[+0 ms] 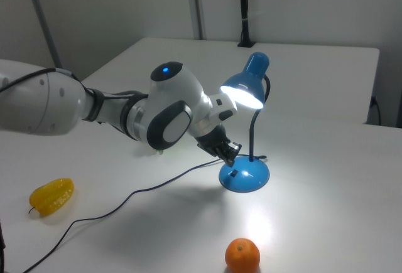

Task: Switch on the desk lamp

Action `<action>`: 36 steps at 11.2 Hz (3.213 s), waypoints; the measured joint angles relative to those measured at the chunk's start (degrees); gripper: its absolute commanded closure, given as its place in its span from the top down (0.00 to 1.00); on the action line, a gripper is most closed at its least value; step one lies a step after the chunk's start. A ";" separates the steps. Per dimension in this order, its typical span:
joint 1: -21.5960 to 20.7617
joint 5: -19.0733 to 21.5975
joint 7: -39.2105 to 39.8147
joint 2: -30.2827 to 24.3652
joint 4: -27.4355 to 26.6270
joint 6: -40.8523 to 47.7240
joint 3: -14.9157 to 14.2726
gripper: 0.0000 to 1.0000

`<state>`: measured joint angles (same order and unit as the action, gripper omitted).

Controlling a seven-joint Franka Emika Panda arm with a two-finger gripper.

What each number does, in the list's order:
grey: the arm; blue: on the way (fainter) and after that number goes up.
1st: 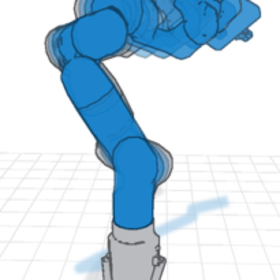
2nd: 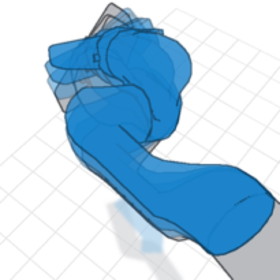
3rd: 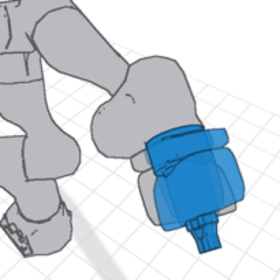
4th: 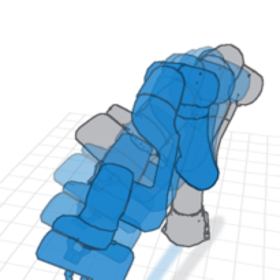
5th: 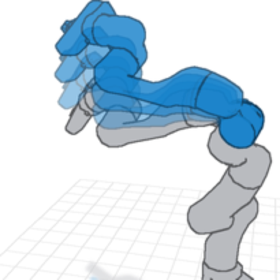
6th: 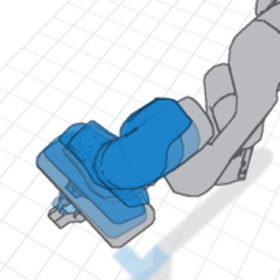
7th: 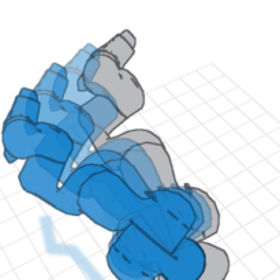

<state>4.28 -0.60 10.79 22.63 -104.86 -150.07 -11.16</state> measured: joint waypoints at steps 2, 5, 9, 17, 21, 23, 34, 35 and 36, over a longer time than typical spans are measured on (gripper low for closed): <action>-0.73 -0.41 0.04 -2.03 0.03 6.06 0.33 0.00; -2.36 -2.82 0.05 -4.62 0.11 16.66 1.45 0.13; -2.51 -2.96 -3.45 -10.67 1.49 32.44 5.58 1.00; -2.64 -2.96 -16.26 -17.41 12.37 53.70 16.80 1.00; -5.79 -2.95 -17.89 -24.20 13.30 56.95 17.60 1.00; -7.25 -2.95 -18.10 -26.22 13.14 58.32 17.48 1.00; -10.41 2.71 -8.10 -22.78 14.00 53.01 10.77 1.00; -10.27 2.75 -7.90 -22.78 14.18 53.01 10.71 1.00; -10.28 2.76 -7.90 -22.77 14.23 53.01 10.71 1.00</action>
<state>-6.00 2.16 2.89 -0.14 -90.63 -97.06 -0.45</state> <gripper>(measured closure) 0.000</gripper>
